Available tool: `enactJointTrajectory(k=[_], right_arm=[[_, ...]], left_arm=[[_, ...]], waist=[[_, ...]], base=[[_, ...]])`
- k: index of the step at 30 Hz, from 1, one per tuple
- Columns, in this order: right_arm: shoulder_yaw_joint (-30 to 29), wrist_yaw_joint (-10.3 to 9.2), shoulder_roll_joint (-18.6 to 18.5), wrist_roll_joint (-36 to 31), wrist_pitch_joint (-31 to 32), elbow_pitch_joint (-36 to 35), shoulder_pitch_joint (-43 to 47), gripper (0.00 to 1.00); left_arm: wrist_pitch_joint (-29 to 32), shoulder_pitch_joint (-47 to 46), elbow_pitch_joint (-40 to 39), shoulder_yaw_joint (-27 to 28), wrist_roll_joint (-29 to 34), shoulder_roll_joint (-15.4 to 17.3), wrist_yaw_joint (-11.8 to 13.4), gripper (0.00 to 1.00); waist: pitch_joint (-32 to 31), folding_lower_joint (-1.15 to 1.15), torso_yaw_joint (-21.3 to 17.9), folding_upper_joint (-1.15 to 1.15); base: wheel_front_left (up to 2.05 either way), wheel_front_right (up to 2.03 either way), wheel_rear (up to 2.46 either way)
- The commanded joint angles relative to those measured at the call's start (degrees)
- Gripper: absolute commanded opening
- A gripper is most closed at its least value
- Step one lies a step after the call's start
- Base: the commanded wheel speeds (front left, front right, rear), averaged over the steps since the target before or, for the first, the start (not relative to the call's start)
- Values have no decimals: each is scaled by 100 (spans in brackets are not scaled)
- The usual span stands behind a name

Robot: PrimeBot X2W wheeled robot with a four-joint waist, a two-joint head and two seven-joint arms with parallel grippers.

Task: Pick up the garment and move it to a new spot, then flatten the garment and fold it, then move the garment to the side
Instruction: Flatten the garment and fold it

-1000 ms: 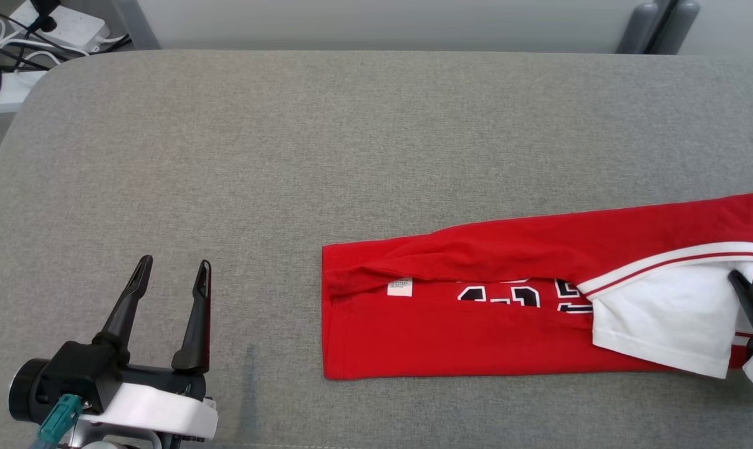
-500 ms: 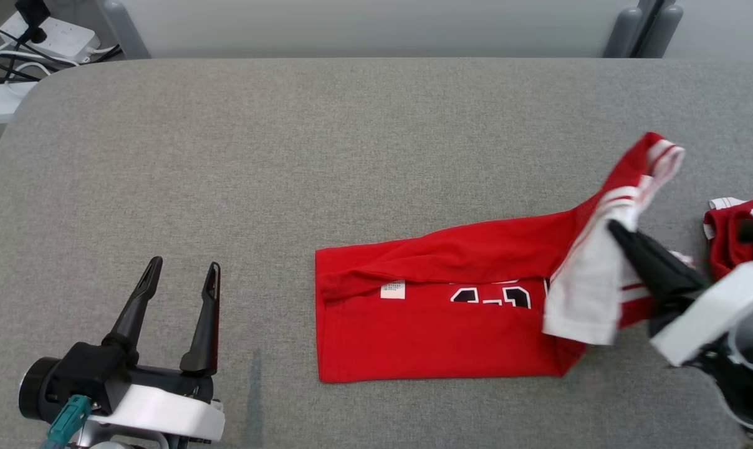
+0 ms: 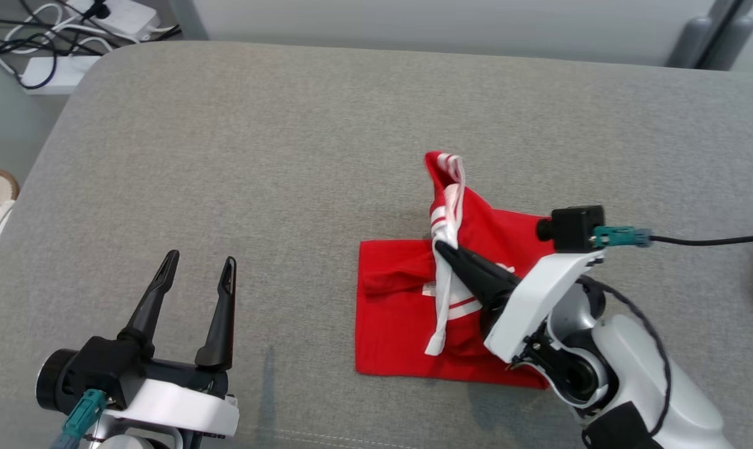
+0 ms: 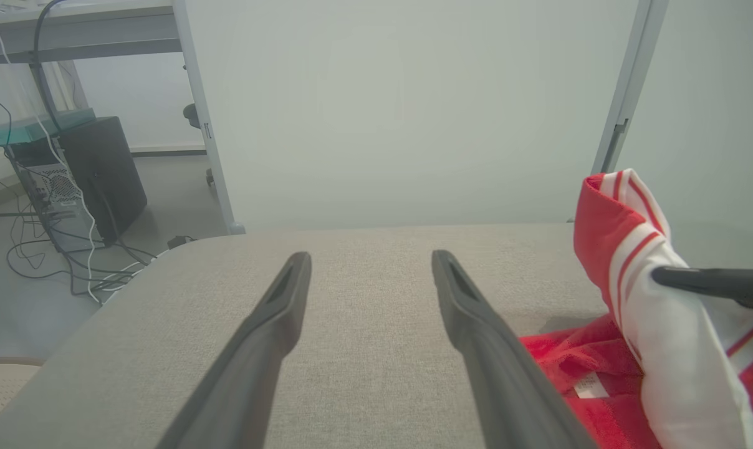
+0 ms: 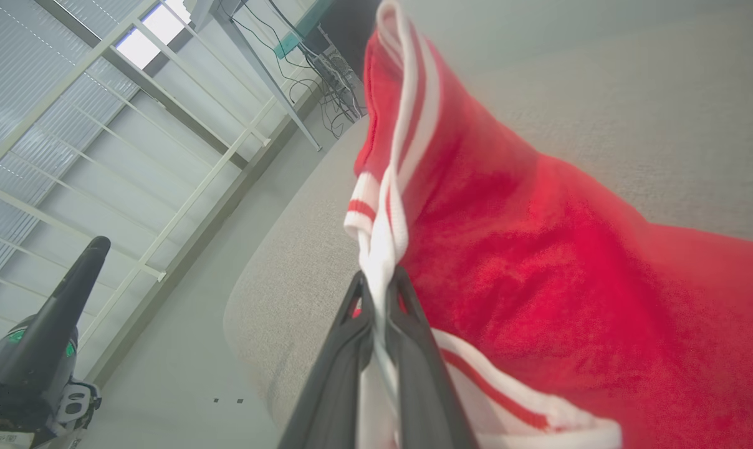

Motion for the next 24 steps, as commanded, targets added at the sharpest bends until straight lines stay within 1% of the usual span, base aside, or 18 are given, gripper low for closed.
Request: enactJointTrajectory(k=[1, 7, 12, 13, 14, 15, 19, 24], right_arm=[[166, 9, 103, -56, -132, 20, -203, 0], [575, 9, 266, 23, -364, 842, -444, 0], [933, 9, 345, 220, -427, 1224, -593, 0], [979, 9, 355, 235, -466, 1295, -627, 10], [1032, 9, 368, 265, -500, 1348, -655, 58], [1073, 9, 385, 346, -527, 1378, -670, 100], [1217, 9, 423, 704, -595, 1350, -738, 100], [1170, 9, 326, 1172, -744, 932, -807, 100]], left_arm=[[-50, -290, -89, 214, 70, 120, -51, 100], [-50, -311, -22, 189, 104, -6, -111, 100], [-50, -333, 47, 217, 133, -73, -177, 100], [-50, -339, 61, 228, 140, -83, -187, 100], [-50, -343, 73, 237, 148, -94, -197, 100], [-50, -345, 85, 247, 154, -106, -208, 100], [-50, -348, 133, 271, 191, -145, -247, 100], [-50, -343, 156, 297, 221, -163, -271, 100]], waist=[[24, 0, 135, 0], [80, 0, 348, 0], [118, 0, 414, 0], [124, 0, 414, 0], [125, 0, 412, 0], [123, 0, 406, 0], [108, 0, 358, 0], [85, 0, 259, 0]], base=[[0, 0, 0], [0, 0, 0], [0, 0, 0], [0, 0, 0], [0, 0, 0], [0, 0, 0], [0, 0, 0], [0, 0, 0]])
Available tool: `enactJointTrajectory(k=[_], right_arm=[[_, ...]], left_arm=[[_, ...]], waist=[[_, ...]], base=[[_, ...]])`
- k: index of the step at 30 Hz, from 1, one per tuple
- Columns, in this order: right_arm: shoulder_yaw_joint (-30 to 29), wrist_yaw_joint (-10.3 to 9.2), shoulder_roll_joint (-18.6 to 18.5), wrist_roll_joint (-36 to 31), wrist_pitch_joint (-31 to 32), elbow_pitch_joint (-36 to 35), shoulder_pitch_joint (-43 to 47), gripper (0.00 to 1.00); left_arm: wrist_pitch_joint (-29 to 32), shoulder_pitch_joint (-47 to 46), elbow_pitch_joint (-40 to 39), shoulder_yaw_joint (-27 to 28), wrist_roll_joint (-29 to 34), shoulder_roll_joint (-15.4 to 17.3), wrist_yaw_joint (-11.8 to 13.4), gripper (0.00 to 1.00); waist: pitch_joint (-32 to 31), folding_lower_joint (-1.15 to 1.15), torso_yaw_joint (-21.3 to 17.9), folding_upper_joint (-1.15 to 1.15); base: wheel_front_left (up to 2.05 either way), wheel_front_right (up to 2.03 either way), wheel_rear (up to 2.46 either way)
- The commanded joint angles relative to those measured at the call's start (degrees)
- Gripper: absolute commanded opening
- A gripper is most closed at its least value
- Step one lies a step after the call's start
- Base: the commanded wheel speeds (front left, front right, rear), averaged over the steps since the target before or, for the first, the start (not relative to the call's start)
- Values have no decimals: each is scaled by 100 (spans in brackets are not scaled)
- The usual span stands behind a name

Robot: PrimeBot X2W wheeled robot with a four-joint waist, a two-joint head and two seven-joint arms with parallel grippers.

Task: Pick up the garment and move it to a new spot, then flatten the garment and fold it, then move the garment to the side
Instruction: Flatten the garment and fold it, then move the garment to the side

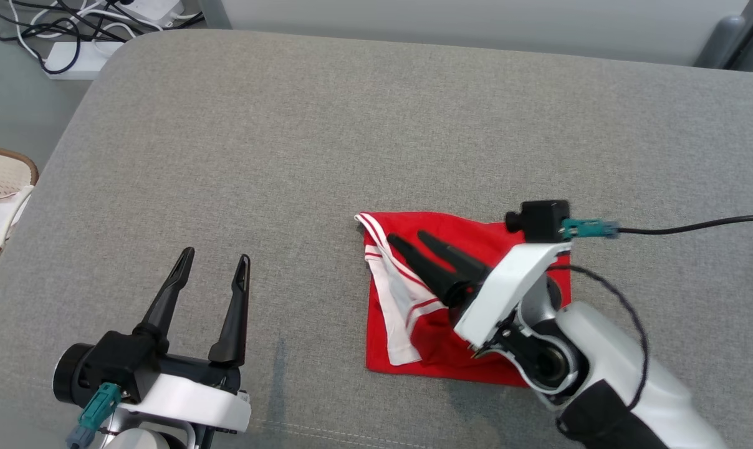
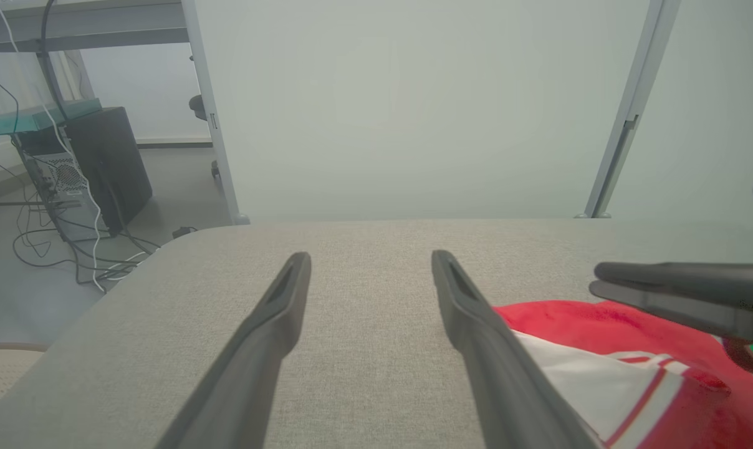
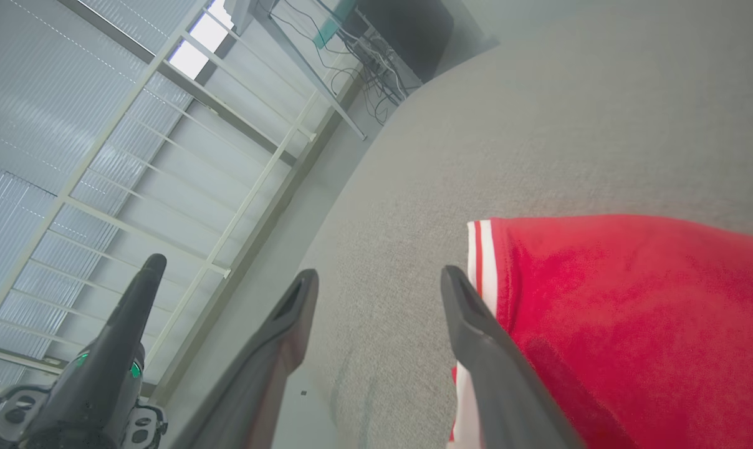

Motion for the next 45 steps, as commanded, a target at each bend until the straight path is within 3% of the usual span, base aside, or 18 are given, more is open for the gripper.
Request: enactJointTrajectory(k=[1, 5, 9, 13, 19, 27, 37, 45], right_arm=[[-45, 9, 8, 92, -119, -246, -117, 100], [-612, 9, -777, 287, -731, -948, 26, 100], [-1033, 9, -1529, -333, -1396, -1077, 365, 100], [-1319, 9, -1928, -1132, -1809, -863, 856, 100], [-1716, 9, -1761, -2216, -2165, -567, 1479, 100], [-2280, 9, -1206, -2969, -2279, -543, 2074, 100], [-2138, 9, -998, -2980, -2117, -312, 1948, 100], [-1793, 9, -885, -2845, -1829, 272, 1527, 100]], left_arm=[[-50, -252, -99, 268, 55, 149, -27, 100], [-50, -215, -77, 328, 62, 205, -34, 100], [-39, -133, -119, 373, 72, 271, 36, 100], [17, -73, -169, 454, 28, 359, 89, 100], [100, 49, -256, 554, -37, 464, 182, 100], [171, 231, -310, 697, -193, 544, 272, 100], [162, 294, -217, 878, -379, 457, 397, 100], [80, 119, -77, 905, -276, 502, 272, 100]], waist=[[-7, 0, -40, 0], [-54, 0, -186, 0], [-116, 0, -321, 0], [-191, 0, -465, 0], [-275, 0, -699, 0], [-321, 0, -944, 0], [-326, 0, -806, 0], [-213, 0, -493, 0]], base=[[0, 0, 0], [0, 0, 0], [0, 0, 0], [0, 0, 0], [0, 0, 0], [0, 0, 0], [0, 0, 0], [0, 0, 0]])
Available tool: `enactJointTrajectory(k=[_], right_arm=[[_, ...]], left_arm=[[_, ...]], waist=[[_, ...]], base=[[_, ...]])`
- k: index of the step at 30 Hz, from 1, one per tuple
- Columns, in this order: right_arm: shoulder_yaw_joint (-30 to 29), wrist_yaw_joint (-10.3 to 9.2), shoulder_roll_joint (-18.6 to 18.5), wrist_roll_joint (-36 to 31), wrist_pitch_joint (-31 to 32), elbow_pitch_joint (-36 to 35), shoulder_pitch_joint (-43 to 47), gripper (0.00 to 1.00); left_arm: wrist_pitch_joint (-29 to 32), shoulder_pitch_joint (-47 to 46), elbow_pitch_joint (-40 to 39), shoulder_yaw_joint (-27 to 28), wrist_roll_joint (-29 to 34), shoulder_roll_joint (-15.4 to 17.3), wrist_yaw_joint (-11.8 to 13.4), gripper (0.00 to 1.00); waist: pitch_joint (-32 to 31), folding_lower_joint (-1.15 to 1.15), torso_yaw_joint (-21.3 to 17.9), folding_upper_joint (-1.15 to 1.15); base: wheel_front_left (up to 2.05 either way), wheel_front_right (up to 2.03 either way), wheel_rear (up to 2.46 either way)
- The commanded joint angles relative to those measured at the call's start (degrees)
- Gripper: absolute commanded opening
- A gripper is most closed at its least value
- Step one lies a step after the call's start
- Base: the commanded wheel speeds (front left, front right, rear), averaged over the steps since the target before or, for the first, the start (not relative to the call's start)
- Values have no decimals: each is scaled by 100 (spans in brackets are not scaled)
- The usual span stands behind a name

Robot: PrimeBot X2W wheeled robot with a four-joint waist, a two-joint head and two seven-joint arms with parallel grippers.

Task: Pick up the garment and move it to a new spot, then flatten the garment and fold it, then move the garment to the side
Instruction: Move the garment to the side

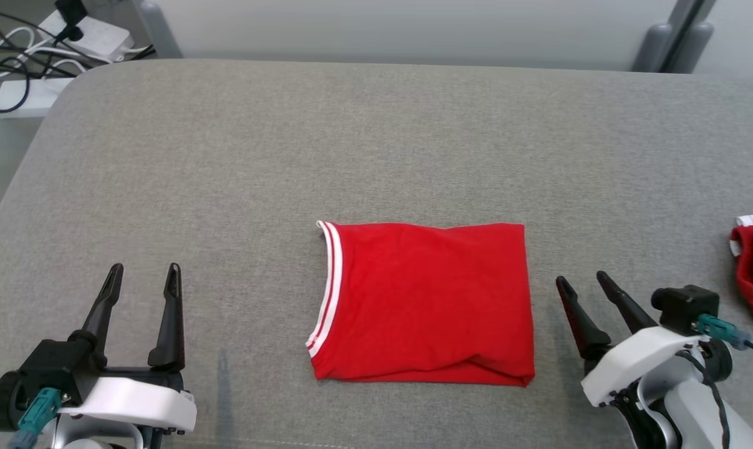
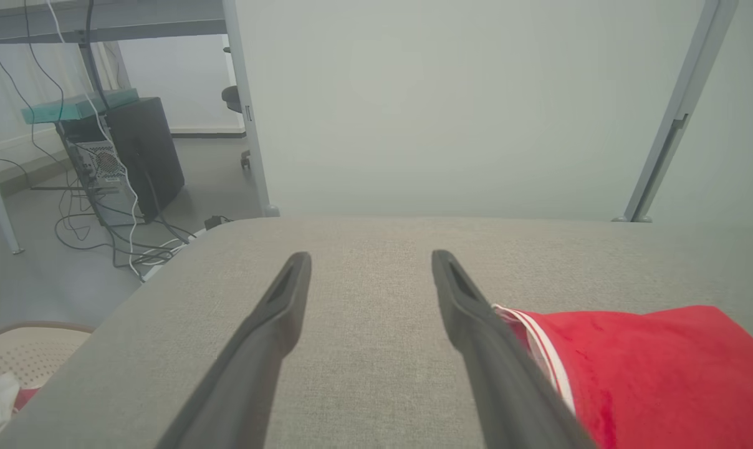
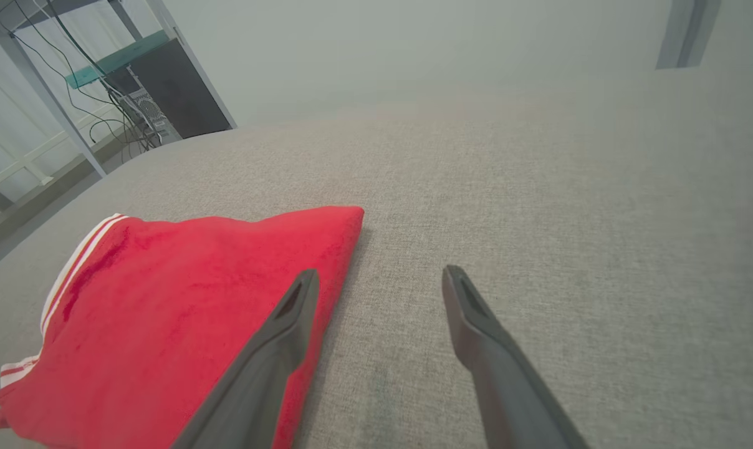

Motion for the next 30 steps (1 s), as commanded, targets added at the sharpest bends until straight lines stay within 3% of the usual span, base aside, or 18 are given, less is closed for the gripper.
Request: enactJointTrajectory(k=[1, 15, 16, 17, 24, 30], right_arm=[[160, 9, 3, 81, 8, -26, -158, 100], [995, 9, 97, 920, 227, 1164, -872, 100], [1067, 9, 97, 990, 252, 1191, -896, 44], [1137, 9, 92, 1066, 271, 1206, -912, 0], [1418, 9, -87, 1463, 23, 1088, -905, 0], [1464, 9, -288, 1661, -265, 776, -701, 0]], left_arm=[[-59, -355, -72, 260, 81, 181, -30, 100], [-153, -605, 129, 253, 228, -63, -222, 100], [-155, -605, 138, 261, 231, -71, -229, 100], [-157, -605, 146, 269, 237, -80, -234, 100], [-166, -581, 92, 342, 268, -123, -217, 100], [-105, -642, -47, 306, 342, -55, -214, 100]], waist=[[55, 0, 100, 0], [252, 0, 608, 0], [260, 0, 618, 0], [265, 0, 625, 0], [313, 0, 421, 0], [401, 0, -77, 0]], base=[[0, 0, 0], [0, 0, 0], [0, 0, 0], [0, 0, 0], [0, 0, 0], [0, 0, 0]])
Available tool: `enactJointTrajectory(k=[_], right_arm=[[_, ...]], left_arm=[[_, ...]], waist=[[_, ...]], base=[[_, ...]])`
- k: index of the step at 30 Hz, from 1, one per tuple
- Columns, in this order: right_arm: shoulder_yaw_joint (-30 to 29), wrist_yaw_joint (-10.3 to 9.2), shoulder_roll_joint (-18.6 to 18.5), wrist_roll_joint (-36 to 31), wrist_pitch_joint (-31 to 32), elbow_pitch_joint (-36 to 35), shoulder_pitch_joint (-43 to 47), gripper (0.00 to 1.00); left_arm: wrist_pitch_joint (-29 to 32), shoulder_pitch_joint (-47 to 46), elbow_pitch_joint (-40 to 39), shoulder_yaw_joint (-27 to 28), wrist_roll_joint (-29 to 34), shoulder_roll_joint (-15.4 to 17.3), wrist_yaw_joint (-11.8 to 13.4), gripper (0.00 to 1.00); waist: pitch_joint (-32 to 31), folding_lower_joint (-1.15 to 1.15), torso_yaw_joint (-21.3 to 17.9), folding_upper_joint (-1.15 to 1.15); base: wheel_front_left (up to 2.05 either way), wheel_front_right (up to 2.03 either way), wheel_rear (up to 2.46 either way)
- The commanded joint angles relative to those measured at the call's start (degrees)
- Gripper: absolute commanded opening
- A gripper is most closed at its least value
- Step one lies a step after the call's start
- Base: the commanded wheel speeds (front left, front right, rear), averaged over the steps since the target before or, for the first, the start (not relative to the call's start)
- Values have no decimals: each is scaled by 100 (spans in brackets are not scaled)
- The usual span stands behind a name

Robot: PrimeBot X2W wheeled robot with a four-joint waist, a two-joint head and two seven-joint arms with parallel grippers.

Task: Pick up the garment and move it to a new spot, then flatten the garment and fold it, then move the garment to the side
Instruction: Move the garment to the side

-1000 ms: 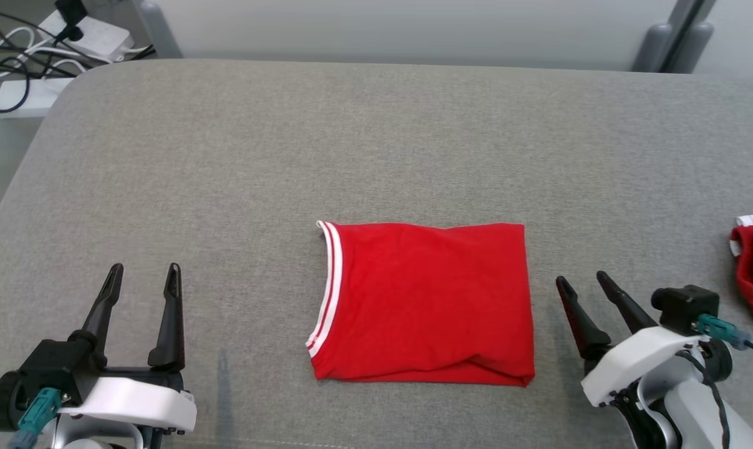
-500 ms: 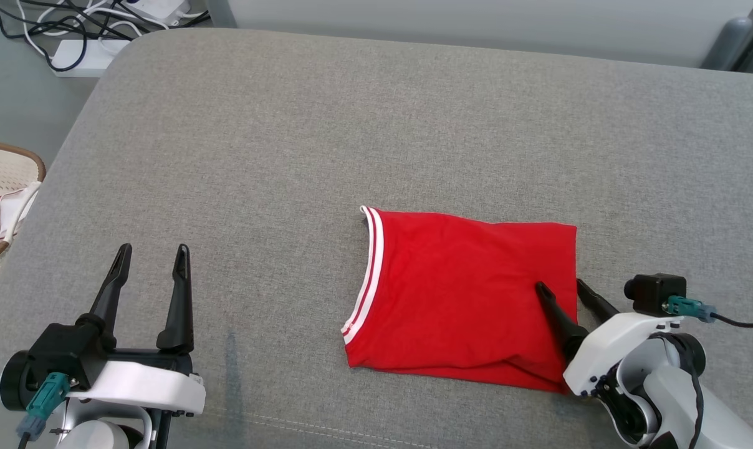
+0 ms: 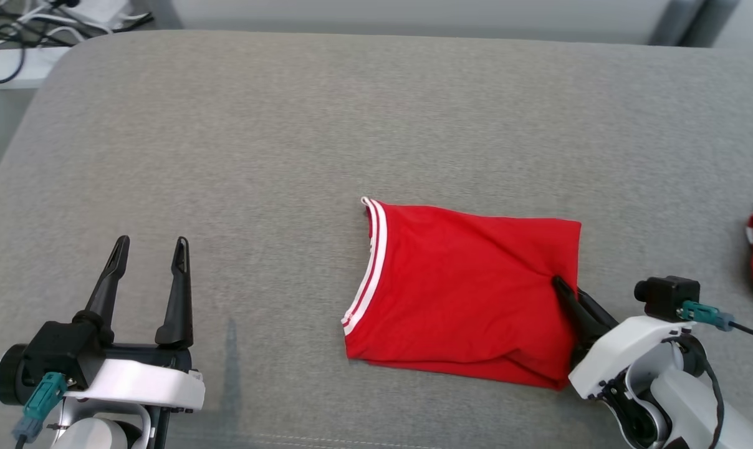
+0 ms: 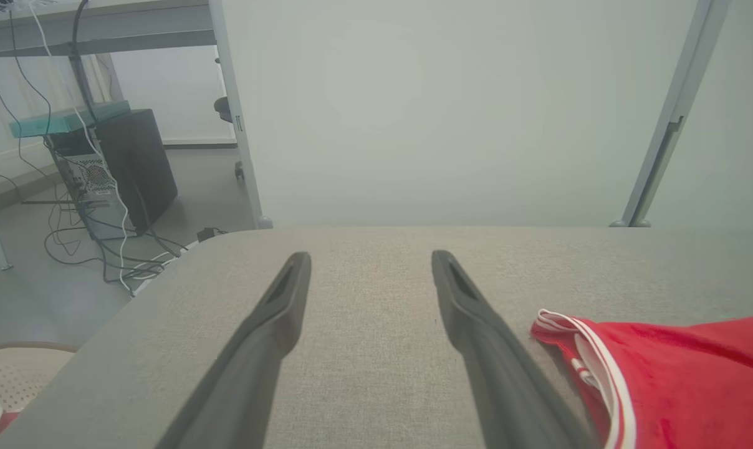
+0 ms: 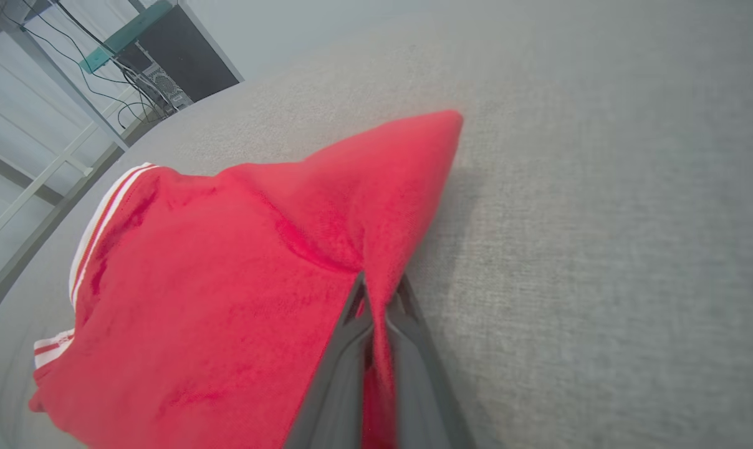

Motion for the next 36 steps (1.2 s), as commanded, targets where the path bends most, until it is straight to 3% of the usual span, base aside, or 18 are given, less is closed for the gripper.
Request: enactJointTrajectory(k=[1, 11, 20, 28, 36], right_arm=[[33, 8, -123, 44, -141, -189, 168, 0], [14, 8, -238, 20, -273, -670, 399, 0], [-276, 8, -398, -84, -318, -916, 644, 0], [-320, 8, -557, -281, -326, -1041, 271, 0], [271, 8, -753, -569, 198, -1250, -1508, 0]], left_arm=[[-4, -318, -165, 236, 56, 186, -11, 100], [213, -475, -376, 243, 156, 379, 60, 100], [519, -503, -646, 292, 270, 692, 156, 100], [720, -583, -815, 210, 368, 784, 211, 100], [828, -680, -862, 227, 365, 866, 215, 100]], waist=[[63, 0, -319, 0], [220, 0, -1726, 0], [333, 0, -2661, 0], [376, 0, -2975, 0], [567, 0, -3150, 0]], base=[[0, 0, 0], [0, 0, 0], [0, 0, 0], [0, 0, 0], [0, 0, 0]])
